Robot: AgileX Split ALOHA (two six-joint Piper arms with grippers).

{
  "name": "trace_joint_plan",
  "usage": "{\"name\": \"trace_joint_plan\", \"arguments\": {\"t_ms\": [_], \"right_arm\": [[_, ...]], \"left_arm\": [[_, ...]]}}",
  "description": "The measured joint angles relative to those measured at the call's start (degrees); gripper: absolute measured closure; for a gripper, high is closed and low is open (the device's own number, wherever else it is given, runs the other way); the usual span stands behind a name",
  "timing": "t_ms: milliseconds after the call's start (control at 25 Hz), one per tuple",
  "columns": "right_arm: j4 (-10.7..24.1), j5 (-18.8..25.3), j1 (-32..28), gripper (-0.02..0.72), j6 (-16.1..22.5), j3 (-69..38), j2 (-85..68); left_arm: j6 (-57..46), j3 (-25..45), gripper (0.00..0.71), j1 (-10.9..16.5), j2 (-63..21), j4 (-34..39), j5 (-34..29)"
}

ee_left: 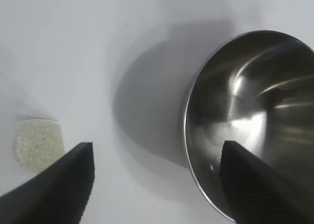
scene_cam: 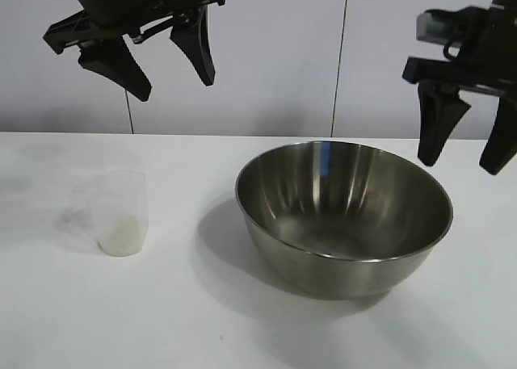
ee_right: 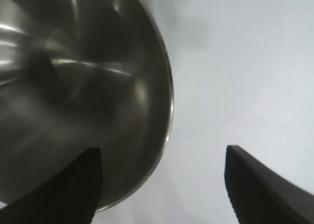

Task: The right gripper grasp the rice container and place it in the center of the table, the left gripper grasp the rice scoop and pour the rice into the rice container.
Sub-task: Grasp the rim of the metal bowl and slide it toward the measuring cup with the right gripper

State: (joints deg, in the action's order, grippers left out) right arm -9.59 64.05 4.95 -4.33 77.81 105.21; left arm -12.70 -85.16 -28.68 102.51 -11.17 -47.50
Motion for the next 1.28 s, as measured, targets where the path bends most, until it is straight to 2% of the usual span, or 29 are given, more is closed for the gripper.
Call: {"name": "trace_joint_plan", "arguments": {"t_ms": [240,440,520,600,680,760,840,1080,1280], "right_arm": [[-0.6,-14.6,0.0,0.216,-0.2,-7.5,0.4],[-5.4,-24.0,0.0,0.216,-0.2,-13.8,0.8],[-7.8,-25.9,0.0,0.216,-0.2,-14.6,2.0],[-10.9,-26.6,0.0,0.248,-1.2,-14.8,3.9],[-14.6,-26.6,0.0,0.383,-3.7,-14.8,4.7],[-17.3,-26.8,0.0,0.572,-6.8,-14.8,4.8],[-19.3,-26.9,0.0,0.65,-8.7,-14.8,4.8],[-20.4,-25.4,0.0,0.685,-11.5,-14.9,4.8],[-25.9,-21.7,0.0,0.685,-17.1,-14.3,2.8]], "left_arm": [[0.0,0.0,0.189,0.0,0.0,0.0,0.1],[0.0,0.0,0.189,0.0,0.0,0.0,0.1],[0.0,0.0,0.189,0.0,0.0,0.0,0.1],[0.0,0.0,0.189,0.0,0.0,0.0,0.1],[0.0,0.0,0.189,0.0,0.0,0.0,0.1],[0.0,0.0,0.189,0.0,0.0,0.0,0.1],[0.0,0.0,0.189,0.0,0.0,0.0,0.1],[0.0,0.0,0.189,0.0,0.0,0.0,0.1],[0.0,0.0,0.189,0.0,0.0,0.0,0.2]]}}
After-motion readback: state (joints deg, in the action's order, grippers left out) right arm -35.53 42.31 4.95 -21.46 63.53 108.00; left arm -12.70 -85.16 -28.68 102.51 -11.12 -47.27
